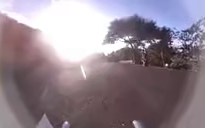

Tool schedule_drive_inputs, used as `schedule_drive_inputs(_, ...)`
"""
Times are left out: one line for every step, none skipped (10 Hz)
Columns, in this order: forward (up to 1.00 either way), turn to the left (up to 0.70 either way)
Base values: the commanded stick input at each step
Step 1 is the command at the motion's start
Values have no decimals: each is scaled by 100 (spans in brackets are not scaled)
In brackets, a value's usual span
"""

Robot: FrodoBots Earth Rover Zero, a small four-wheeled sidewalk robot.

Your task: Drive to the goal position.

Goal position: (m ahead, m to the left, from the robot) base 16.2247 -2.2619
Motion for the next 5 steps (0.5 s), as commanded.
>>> schedule_drive_inputs(50, 0)
schedule_drive_inputs(50, 0)
schedule_drive_inputs(50, 0)
schedule_drive_inputs(50, 0)
schedule_drive_inputs(50, 0)
